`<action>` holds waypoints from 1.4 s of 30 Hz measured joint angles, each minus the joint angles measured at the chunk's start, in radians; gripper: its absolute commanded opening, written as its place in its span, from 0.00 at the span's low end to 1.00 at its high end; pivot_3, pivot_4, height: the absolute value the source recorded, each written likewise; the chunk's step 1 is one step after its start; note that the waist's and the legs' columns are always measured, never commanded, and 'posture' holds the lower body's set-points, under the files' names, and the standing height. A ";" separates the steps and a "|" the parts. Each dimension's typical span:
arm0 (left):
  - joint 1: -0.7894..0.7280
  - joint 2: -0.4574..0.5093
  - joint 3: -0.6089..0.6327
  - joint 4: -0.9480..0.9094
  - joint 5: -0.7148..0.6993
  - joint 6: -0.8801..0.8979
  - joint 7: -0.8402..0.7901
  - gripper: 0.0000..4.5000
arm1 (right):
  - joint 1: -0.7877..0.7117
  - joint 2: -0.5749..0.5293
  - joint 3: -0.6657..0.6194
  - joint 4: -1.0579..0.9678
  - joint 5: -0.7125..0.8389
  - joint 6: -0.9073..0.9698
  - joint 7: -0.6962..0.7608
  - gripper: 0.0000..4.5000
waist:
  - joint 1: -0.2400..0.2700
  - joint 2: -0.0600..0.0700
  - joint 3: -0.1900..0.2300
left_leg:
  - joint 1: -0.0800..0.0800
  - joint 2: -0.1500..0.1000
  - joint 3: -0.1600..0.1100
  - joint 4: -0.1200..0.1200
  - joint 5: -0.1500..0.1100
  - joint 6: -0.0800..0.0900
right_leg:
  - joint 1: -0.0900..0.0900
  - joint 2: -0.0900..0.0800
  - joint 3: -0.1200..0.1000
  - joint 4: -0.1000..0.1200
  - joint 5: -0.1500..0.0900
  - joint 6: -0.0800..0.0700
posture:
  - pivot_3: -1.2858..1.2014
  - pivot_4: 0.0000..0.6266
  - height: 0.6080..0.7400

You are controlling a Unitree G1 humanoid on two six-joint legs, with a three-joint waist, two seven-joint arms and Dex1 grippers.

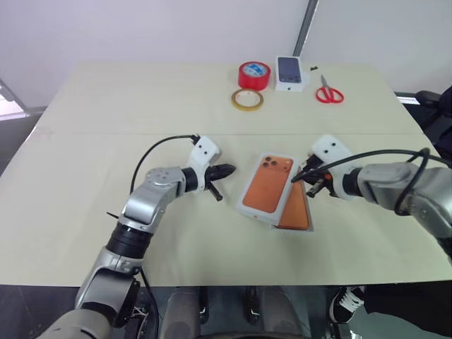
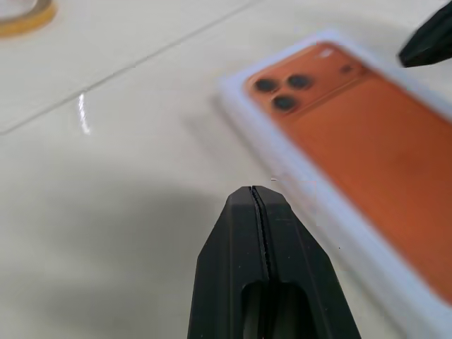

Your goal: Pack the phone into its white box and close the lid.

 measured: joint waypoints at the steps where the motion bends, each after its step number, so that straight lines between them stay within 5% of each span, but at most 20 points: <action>1: -0.004 0.000 -0.013 0.007 0.010 0.000 -0.005 0.00 | 0.000 0.011 0.003 0.000 -0.017 0.001 0.012 0.01 | 0.004 0.000 0.000 | 0.000 0.000 0.000 0.000 0.000 0.000 | 0.000 0.000 0.000 0.000 0.000 0.000 | 0.52 0.24 1.00; 16: -0.032 -0.039 -0.145 0.018 0.046 0.021 -0.106 0.00 | 0.013 0.067 0.010 -0.012 -0.227 0.025 0.153 0.01 | 0.012 0.000 0.000 | -0.001 0.000 0.000 0.000 0.000 0.000 | -0.001 0.000 0.000 0.000 0.000 0.000 | 0.52 0.24 1.00; 42: -0.040 -0.087 -0.204 -0.057 0.049 0.046 -0.168 0.00 | 0.194 0.003 -0.158 -0.148 -0.262 0.136 0.252 0.01 | 0.012 0.000 0.000 | -0.001 0.000 0.000 0.001 0.000 0.000 | -0.001 0.000 0.000 0.001 0.000 0.000 | 0.52 0.24 1.00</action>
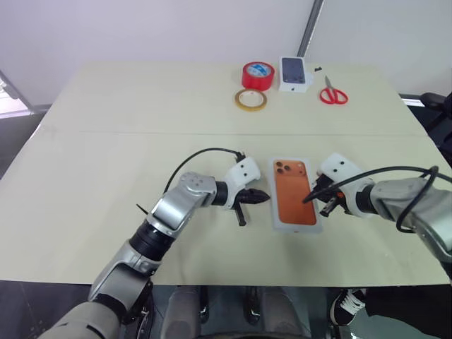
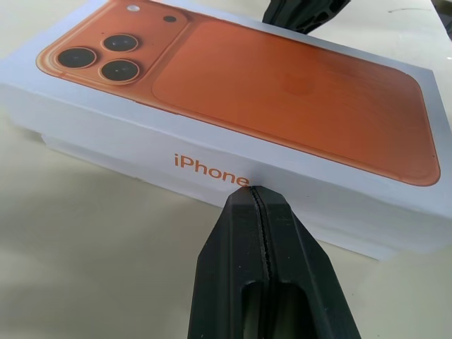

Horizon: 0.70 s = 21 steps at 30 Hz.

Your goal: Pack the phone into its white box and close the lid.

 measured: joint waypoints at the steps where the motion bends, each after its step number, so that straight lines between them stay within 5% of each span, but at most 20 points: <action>1: 0.000 0.000 0.000 0.000 0.000 0.000 0.000 0.00 | 0.002 0.000 -0.001 -0.001 -0.001 0.000 0.000 0.01 | 0.000 0.000 0.000 | 0.000 0.000 0.000 0.000 0.000 0.000 | 0.000 0.000 0.000 0.000 0.000 0.000 | 0.52 0.24 1.00; 21: -0.009 -0.020 -0.006 0.026 0.013 -0.009 0.001 0.00 | 0.023 0.006 0.000 -0.001 -0.037 -0.002 0.012 0.01 | 0.001 0.000 0.000 | 0.000 0.000 0.000 0.000 0.000 0.000 | 0.000 0.000 0.000 0.000 0.000 0.000 | 0.52 0.24 1.00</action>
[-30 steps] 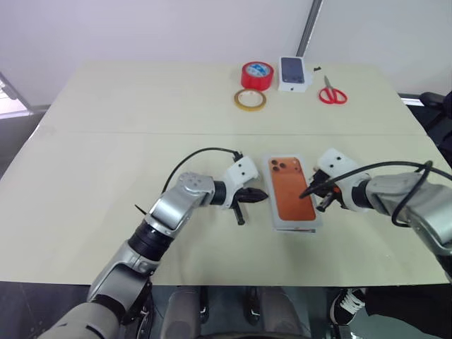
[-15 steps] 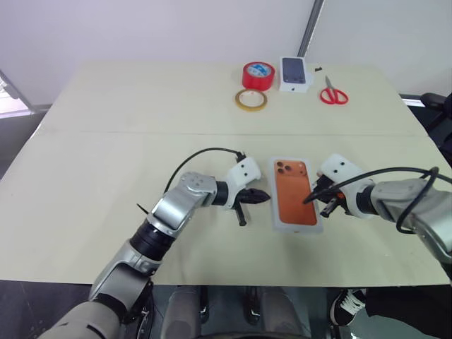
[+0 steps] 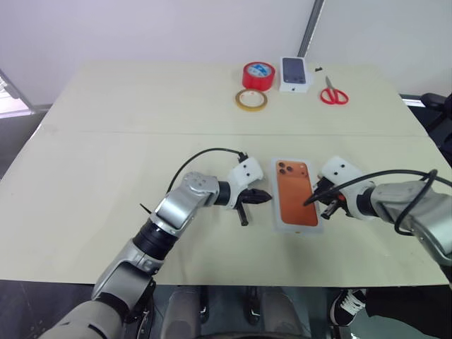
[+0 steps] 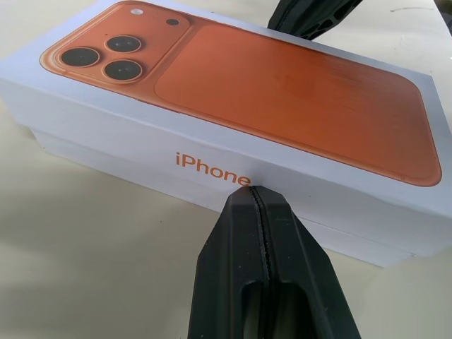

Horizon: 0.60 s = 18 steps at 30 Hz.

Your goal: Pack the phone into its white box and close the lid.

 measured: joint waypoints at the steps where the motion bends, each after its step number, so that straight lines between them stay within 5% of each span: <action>1: 0.000 0.000 0.000 0.000 0.000 0.000 0.000 0.00 | 0.000 0.000 0.000 0.000 0.000 0.000 0.000 0.01 | 0.000 0.000 0.000 | 0.000 0.000 0.000 0.000 0.000 0.000 | 0.000 0.000 0.000 0.000 0.000 0.000 | 0.52 0.24 1.00; 18: 0.000 0.007 0.011 0.023 0.000 0.000 0.006 0.00 | 0.002 0.008 0.000 -0.012 0.000 0.002 0.021 0.01 | -0.001 0.000 0.000 | 0.000 0.000 0.000 0.000 0.000 0.000 | 0.000 0.000 0.000 0.001 0.000 0.000 | 0.52 0.24 1.00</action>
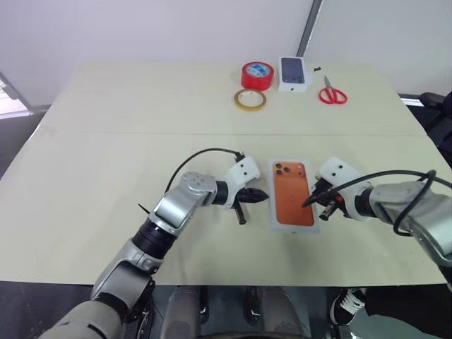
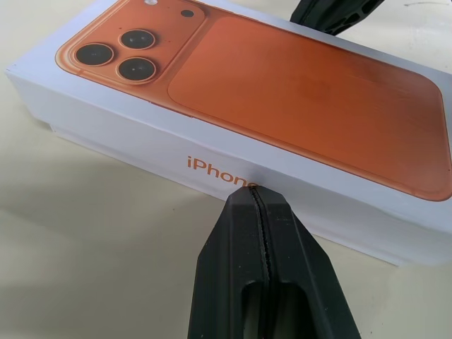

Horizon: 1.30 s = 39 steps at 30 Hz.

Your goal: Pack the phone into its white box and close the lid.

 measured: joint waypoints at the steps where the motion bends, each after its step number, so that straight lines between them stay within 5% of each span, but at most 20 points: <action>1: 0.000 0.000 0.000 0.000 0.000 0.000 0.000 0.00 | 0.002 -0.003 0.000 0.000 -0.001 -0.003 0.004 0.01 | 0.000 0.000 0.000 | 0.000 0.000 0.000 0.000 0.000 0.000 | 0.000 0.000 0.000 0.000 0.000 0.000 | 0.52 0.24 1.00; 11: -0.006 0.037 0.081 0.000 -0.028 0.005 0.003 0.00 | 0.061 -0.143 -0.128 0.045 -0.018 -0.183 0.162 0.01 | 0.000 0.000 0.000 | 0.000 0.000 0.000 0.000 0.000 0.000 | 0.000 0.000 0.000 0.000 0.000 0.000 | 0.52 0.24 1.00; 17: -0.092 -0.039 0.132 0.067 -0.046 -0.008 0.040 0.00 | 0.170 -0.134 -0.197 -0.051 0.056 -0.205 0.257 0.01 | 0.004 0.000 0.000 | 0.000 -0.001 -0.001 0.001 0.000 0.000 | 0.002 0.000 0.000 0.000 -0.001 0.002 | 0.52 0.24 1.00; 26: -0.149 -0.160 0.032 0.264 0.031 -0.062 0.070 0.00 | 0.279 -0.088 -0.167 -0.135 0.053 -0.161 0.177 0.01 | 0.001 -0.001 0.000 | 0.002 -0.002 -0.002 0.001 0.000 0.000 | 0.003 0.000 0.000 0.000 -0.001 0.001 | 0.52 0.24 1.00; 34: -0.155 -0.146 0.023 0.278 0.064 -0.084 0.075 0.00 | 0.267 -0.044 -0.194 -0.108 0.050 -0.161 0.132 0.01 | 0.000 -0.001 0.000 | 0.007 0.000 -0.002 0.001 -0.001 0.001 | 0.008 0.000 0.000 -0.001 -0.001 0.001 | 0.52 0.24 1.00; 39: -0.099 -0.034 0.161 0.119 0.039 -0.063 0.126 0.00 | 0.193 -0.017 -0.266 0.044 -0.013 -0.324 0.113 0.01 | -0.004 -0.001 0.000 | 0.008 0.000 -0.001 -0.001 -0.001 0.001 | 0.007 0.001 0.000 0.000 -0.001 0.001 | 0.52 0.24 1.00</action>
